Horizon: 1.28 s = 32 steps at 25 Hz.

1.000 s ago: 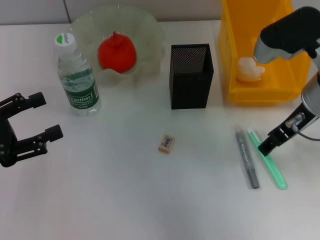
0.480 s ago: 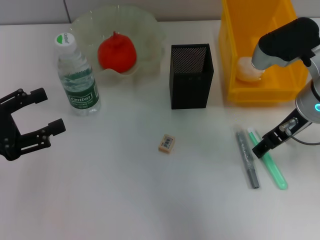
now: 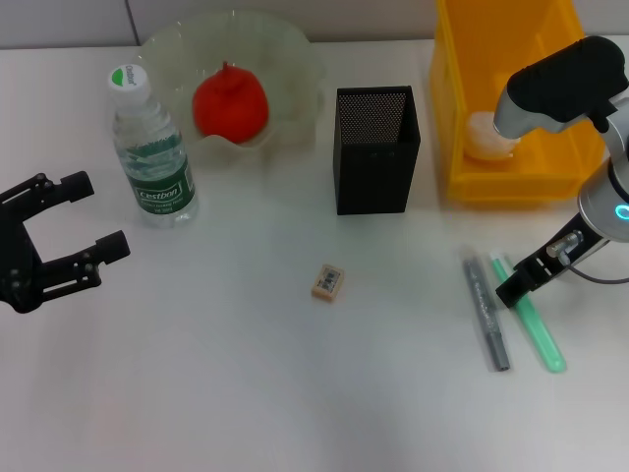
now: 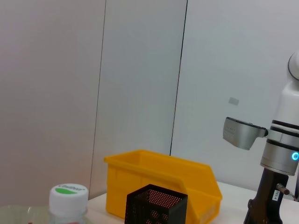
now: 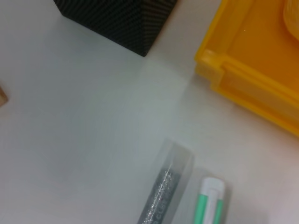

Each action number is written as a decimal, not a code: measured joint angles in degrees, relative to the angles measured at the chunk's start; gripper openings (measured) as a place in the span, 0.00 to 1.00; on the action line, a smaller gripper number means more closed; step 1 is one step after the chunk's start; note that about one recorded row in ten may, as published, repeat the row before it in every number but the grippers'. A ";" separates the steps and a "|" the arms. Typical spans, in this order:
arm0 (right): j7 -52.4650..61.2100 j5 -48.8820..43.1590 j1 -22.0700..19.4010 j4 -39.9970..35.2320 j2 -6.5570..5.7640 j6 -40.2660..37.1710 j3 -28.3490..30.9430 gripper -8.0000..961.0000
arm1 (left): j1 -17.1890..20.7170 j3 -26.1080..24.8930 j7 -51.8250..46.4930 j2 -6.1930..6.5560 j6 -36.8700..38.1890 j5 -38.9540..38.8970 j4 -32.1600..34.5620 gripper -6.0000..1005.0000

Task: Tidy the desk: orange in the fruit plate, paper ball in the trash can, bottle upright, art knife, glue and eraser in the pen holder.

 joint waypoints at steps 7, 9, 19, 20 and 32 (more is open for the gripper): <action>-0.12 -0.02 0.62 1.85 -0.03 0.23 -0.02 0.77 | -0.07 0.00 0.03 0.00 0.00 0.00 -0.04 0.84; -0.12 -0.02 0.59 1.80 -0.02 0.23 0.03 0.71 | -0.04 0.00 0.34 0.00 0.00 0.00 -0.09 0.84; -0.11 -0.01 0.32 1.40 0.14 0.04 -0.01 0.32 | -0.20 0.00 0.49 0.00 0.18 -0.02 -0.09 0.84; -0.11 0.00 0.37 1.31 0.15 0.04 -0.01 0.29 | -0.19 0.00 0.48 0.00 0.17 -0.01 -0.09 0.84; -0.11 0.77 -1.93 -6.80 0.05 -2.23 0.37 0.20 | 0.26 0.01 0.62 -0.08 0.01 -0.22 -0.08 0.84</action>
